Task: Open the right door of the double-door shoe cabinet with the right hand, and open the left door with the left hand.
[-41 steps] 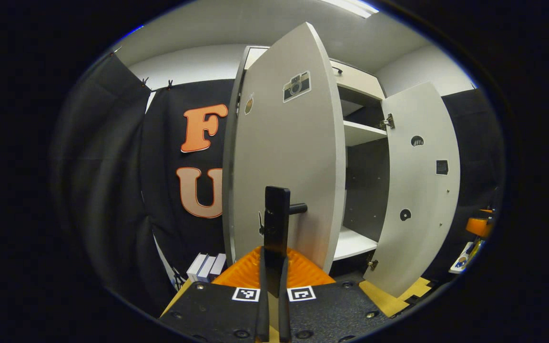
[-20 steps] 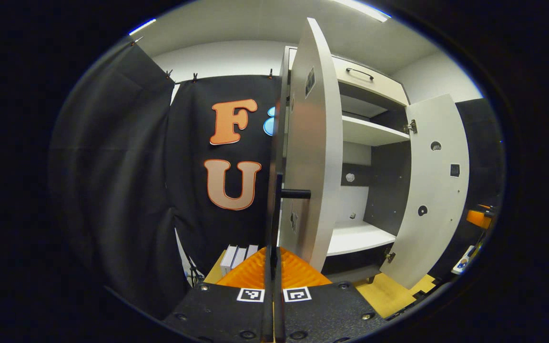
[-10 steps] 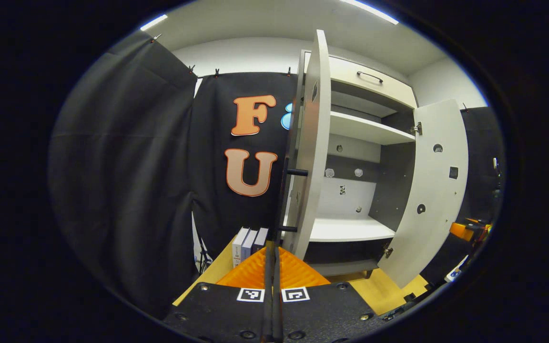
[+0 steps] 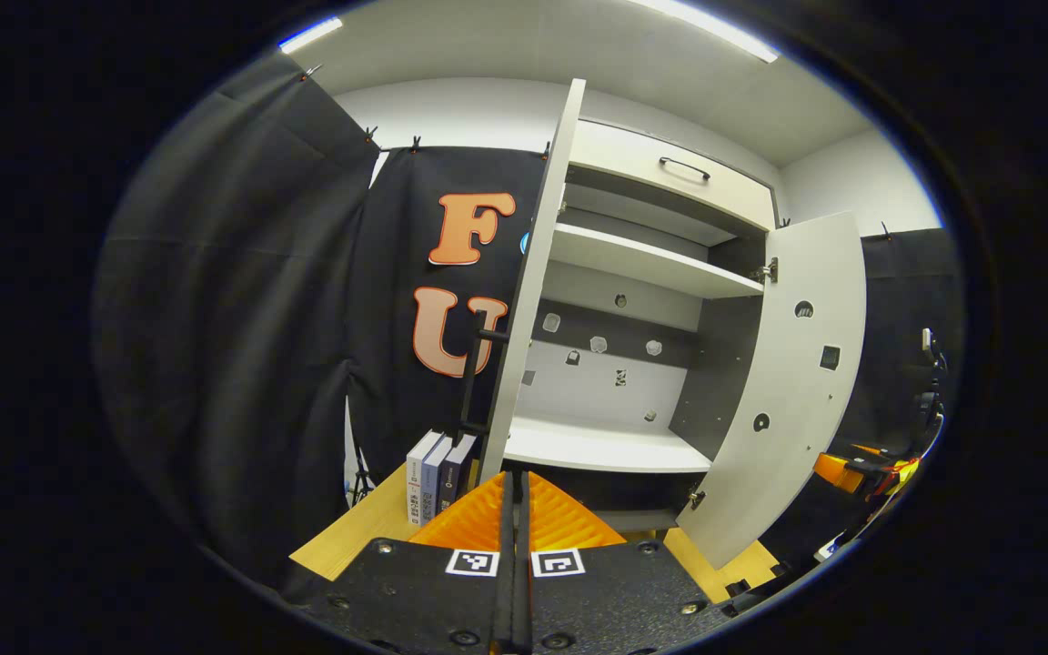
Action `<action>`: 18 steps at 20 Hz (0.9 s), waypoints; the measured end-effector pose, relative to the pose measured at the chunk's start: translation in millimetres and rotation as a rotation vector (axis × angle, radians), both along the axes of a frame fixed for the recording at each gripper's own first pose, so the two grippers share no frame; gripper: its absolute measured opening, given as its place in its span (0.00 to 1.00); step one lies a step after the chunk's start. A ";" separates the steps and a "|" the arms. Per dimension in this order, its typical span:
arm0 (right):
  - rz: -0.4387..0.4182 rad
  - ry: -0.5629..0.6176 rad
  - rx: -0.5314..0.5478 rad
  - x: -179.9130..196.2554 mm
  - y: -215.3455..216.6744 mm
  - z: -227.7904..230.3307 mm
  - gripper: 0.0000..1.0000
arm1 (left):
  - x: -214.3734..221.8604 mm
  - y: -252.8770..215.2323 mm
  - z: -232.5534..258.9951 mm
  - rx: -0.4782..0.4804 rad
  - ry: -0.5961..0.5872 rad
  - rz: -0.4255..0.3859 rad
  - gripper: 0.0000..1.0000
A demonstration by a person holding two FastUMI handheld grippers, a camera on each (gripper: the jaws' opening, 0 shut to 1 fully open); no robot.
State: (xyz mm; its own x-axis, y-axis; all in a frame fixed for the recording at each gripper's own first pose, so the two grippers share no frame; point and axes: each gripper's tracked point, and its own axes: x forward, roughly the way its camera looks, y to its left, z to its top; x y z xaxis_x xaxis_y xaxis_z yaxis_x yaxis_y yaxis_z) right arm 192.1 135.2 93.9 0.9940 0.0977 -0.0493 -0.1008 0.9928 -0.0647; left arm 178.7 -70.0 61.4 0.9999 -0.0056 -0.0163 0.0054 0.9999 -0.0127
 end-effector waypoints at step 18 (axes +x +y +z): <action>-0.037 -0.062 0.007 -12.6 6.6 23.5 0.98 | 33.5 -52.1 17.2 0.085 -0.106 -0.051 0.94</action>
